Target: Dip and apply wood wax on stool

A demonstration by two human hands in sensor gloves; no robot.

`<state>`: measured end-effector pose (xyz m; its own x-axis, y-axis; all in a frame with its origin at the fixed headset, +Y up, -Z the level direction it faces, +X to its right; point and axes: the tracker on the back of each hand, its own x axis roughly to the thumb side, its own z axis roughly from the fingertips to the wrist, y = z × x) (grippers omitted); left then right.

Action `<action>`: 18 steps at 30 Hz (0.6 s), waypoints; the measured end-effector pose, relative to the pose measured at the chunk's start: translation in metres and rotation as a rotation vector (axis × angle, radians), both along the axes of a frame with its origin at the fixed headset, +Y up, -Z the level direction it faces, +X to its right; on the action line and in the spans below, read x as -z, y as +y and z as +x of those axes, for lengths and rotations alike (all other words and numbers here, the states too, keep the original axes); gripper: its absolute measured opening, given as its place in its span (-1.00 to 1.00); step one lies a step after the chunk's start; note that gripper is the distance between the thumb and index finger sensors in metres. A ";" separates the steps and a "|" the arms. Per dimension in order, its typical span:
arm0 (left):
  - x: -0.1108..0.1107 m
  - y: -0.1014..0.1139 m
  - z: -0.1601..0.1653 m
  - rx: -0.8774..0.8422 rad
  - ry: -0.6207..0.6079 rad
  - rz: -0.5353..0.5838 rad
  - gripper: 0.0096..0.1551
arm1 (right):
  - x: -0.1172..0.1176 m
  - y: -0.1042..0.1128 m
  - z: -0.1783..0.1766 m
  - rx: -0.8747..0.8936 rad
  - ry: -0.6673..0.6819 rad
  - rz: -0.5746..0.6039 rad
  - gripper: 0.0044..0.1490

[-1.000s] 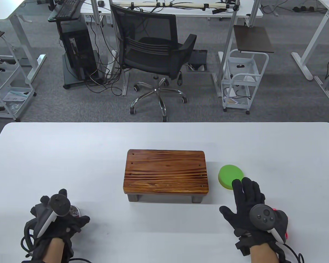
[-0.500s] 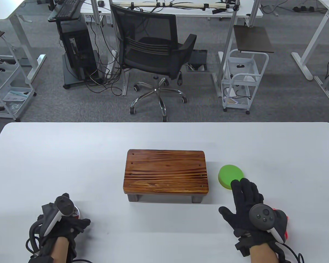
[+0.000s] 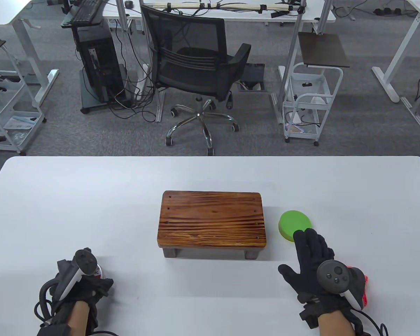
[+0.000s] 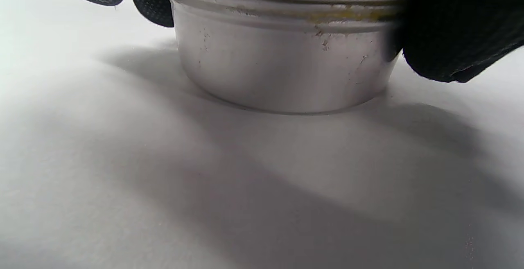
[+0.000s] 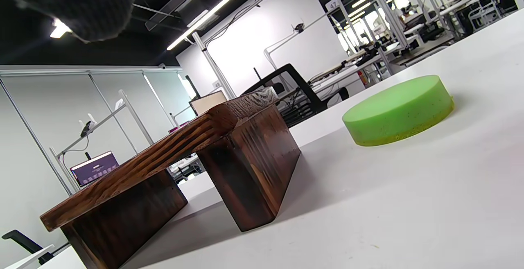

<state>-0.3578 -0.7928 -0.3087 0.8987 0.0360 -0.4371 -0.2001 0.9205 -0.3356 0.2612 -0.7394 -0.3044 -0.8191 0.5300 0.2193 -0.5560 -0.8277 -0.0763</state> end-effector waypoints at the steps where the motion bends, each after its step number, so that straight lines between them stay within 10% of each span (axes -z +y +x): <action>1: 0.000 0.000 0.000 0.001 -0.003 0.002 0.45 | 0.000 0.000 0.000 0.001 0.001 -0.001 0.33; 11: 0.009 0.014 -0.003 -0.019 -0.052 0.042 0.40 | 0.001 0.000 0.000 0.008 0.015 -0.011 0.33; 18: 0.017 0.064 0.020 -0.020 -0.169 0.147 0.39 | 0.001 -0.001 -0.001 0.005 0.012 -0.024 0.33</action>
<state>-0.3380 -0.7286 -0.3260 0.9572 0.1067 -0.2691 -0.1711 0.9584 -0.2283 0.2607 -0.7400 -0.3055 -0.8138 0.5394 0.2164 -0.5608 -0.8265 -0.0492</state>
